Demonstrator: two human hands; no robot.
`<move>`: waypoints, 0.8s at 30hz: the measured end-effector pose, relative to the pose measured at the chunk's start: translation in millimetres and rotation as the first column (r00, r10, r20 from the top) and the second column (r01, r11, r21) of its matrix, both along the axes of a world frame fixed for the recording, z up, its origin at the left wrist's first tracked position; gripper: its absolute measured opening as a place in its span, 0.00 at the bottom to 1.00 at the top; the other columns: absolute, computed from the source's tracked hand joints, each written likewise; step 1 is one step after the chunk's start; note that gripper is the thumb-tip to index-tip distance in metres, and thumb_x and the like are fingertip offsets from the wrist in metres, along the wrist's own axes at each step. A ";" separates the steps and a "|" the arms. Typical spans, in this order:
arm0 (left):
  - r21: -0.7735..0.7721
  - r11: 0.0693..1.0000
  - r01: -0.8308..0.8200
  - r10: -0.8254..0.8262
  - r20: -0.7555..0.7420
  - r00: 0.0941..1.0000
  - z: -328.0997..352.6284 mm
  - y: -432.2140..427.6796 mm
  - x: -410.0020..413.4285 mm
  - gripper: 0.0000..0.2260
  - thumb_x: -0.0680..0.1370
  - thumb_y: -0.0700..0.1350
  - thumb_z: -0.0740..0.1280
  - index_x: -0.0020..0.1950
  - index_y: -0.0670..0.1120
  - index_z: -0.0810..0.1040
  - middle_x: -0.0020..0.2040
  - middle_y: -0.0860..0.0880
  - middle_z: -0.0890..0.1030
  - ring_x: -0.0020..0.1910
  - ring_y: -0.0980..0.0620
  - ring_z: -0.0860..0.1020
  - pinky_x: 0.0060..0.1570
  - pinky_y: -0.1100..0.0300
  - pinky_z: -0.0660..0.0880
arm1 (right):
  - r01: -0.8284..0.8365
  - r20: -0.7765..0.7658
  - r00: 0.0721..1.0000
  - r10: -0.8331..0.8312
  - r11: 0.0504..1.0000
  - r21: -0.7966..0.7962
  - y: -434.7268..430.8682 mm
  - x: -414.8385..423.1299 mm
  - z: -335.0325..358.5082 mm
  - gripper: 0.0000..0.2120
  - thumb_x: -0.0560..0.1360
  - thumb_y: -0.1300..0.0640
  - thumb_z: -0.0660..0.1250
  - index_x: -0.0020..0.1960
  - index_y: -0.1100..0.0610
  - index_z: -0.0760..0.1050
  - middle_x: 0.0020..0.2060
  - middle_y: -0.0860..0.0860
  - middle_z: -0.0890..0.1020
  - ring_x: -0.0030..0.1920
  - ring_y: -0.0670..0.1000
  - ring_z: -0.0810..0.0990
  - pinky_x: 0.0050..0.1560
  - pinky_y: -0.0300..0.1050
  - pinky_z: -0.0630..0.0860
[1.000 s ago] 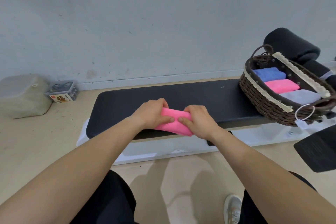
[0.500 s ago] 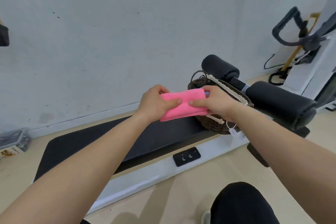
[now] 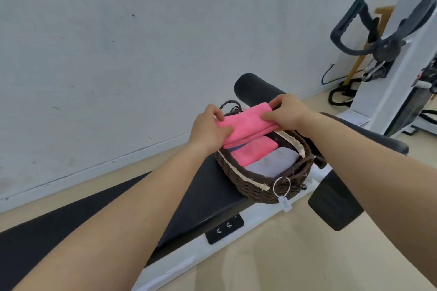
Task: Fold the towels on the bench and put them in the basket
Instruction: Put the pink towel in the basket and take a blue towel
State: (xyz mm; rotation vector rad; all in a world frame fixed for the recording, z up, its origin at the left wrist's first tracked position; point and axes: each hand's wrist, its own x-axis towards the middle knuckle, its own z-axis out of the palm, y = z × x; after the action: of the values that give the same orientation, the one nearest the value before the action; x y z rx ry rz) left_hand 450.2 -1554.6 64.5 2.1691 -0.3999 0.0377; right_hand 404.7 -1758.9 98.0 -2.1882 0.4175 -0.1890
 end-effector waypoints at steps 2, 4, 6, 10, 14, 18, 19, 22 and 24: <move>0.152 0.988 0.014 -0.025 0.065 0.998 -8.1 -18.3 17.5 0.09 0.73 0.43 0.71 0.49 0.49 0.72 0.48 0.47 0.76 0.39 0.52 0.72 0.34 0.61 0.67 | 0.007 -0.039 0.999 -0.014 0.984 -0.178 -8.8 21.3 -9.5 0.16 0.72 0.59 0.72 0.55 0.69 0.77 0.42 0.60 0.81 0.47 0.64 0.83 0.48 0.58 0.82; 0.295 0.955 0.019 -0.045 0.080 0.996 -15.7 -34.5 32.1 0.08 0.74 0.44 0.70 0.48 0.50 0.72 0.51 0.46 0.75 0.44 0.48 0.75 0.40 0.57 0.71 | -0.039 -0.101 0.995 0.001 0.929 -0.368 -12.1 38.3 -18.1 0.16 0.73 0.57 0.70 0.57 0.65 0.77 0.49 0.60 0.83 0.51 0.61 0.82 0.45 0.50 0.78; 0.434 0.901 0.014 -0.064 0.100 0.993 -24.0 -46.2 44.3 0.07 0.74 0.44 0.67 0.49 0.50 0.72 0.53 0.45 0.74 0.49 0.43 0.77 0.50 0.51 0.75 | -0.122 -0.180 0.983 0.035 0.858 -0.499 -12.1 53.2 -25.2 0.15 0.75 0.57 0.69 0.58 0.63 0.75 0.51 0.59 0.82 0.52 0.60 0.80 0.44 0.46 0.74; 0.621 0.784 0.012 -0.134 0.150 0.980 -37.2 -55.6 61.8 0.10 0.75 0.44 0.64 0.56 0.47 0.74 0.55 0.43 0.75 0.51 0.39 0.78 0.50 0.49 0.76 | -0.242 -0.265 0.960 0.088 0.736 -0.632 -10.1 75.9 -40.1 0.10 0.76 0.56 0.68 0.54 0.61 0.75 0.48 0.59 0.81 0.44 0.57 0.76 0.37 0.45 0.70; 0.722 0.692 0.001 -0.196 0.187 0.963 -42.1 -58.0 68.4 0.09 0.75 0.47 0.64 0.54 0.47 0.73 0.53 0.45 0.78 0.50 0.41 0.79 0.43 0.54 0.69 | -0.335 -0.327 0.936 0.131 0.618 -0.711 -8.3 91.9 -49.5 0.06 0.77 0.56 0.65 0.49 0.59 0.73 0.48 0.58 0.81 0.42 0.56 0.75 0.39 0.45 0.69; 0.835 0.531 -0.147 -0.339 0.368 0.866 -37.3 -57.7 65.9 0.06 0.74 0.48 0.64 0.50 0.51 0.77 0.52 0.48 0.79 0.55 0.44 0.76 0.49 0.51 0.62 | -0.372 -0.320 0.928 0.193 0.409 -0.833 -12.8 96.4 -52.4 0.11 0.74 0.53 0.69 0.55 0.55 0.75 0.55 0.55 0.76 0.51 0.58 0.76 0.41 0.48 0.71; 0.845 0.509 -0.163 -0.372 0.387 0.844 -37.0 -58.0 64.6 0.06 0.76 0.47 0.63 0.50 0.51 0.78 0.52 0.48 0.79 0.55 0.45 0.76 0.49 0.52 0.61 | -0.368 -0.301 0.924 0.235 0.341 -0.865 -12.9 96.5 -52.6 0.13 0.74 0.53 0.70 0.58 0.53 0.75 0.56 0.53 0.75 0.54 0.57 0.76 0.41 0.49 0.71; 0.891 0.443 -0.101 -0.421 0.307 0.854 -38.3 -59.1 64.6 0.03 0.79 0.45 0.60 0.45 0.52 0.71 0.52 0.48 0.82 0.52 0.45 0.79 0.48 0.55 0.61 | -0.421 -0.348 0.888 0.300 0.231 -0.877 -11.4 98.8 -53.5 0.10 0.75 0.55 0.68 0.56 0.51 0.79 0.52 0.51 0.78 0.53 0.56 0.78 0.41 0.49 0.75; 0.914 0.404 -0.040 -0.424 0.226 0.877 -38.7 -58.3 69.5 0.03 0.80 0.46 0.59 0.49 0.49 0.72 0.55 0.46 0.81 0.53 0.44 0.80 0.47 0.55 0.62 | -0.467 -0.393 0.879 0.272 0.312 -0.828 -13.6 101.3 -55.1 0.10 0.76 0.56 0.66 0.56 0.48 0.80 0.49 0.51 0.80 0.48 0.56 0.79 0.39 0.46 0.73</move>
State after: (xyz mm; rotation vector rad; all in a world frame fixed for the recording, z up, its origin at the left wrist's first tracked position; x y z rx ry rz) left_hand 519.7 -1612.9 25.8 3.1981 -1.1772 0.2199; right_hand 506.0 -1772.5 42.9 -3.3738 -0.2323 0.0953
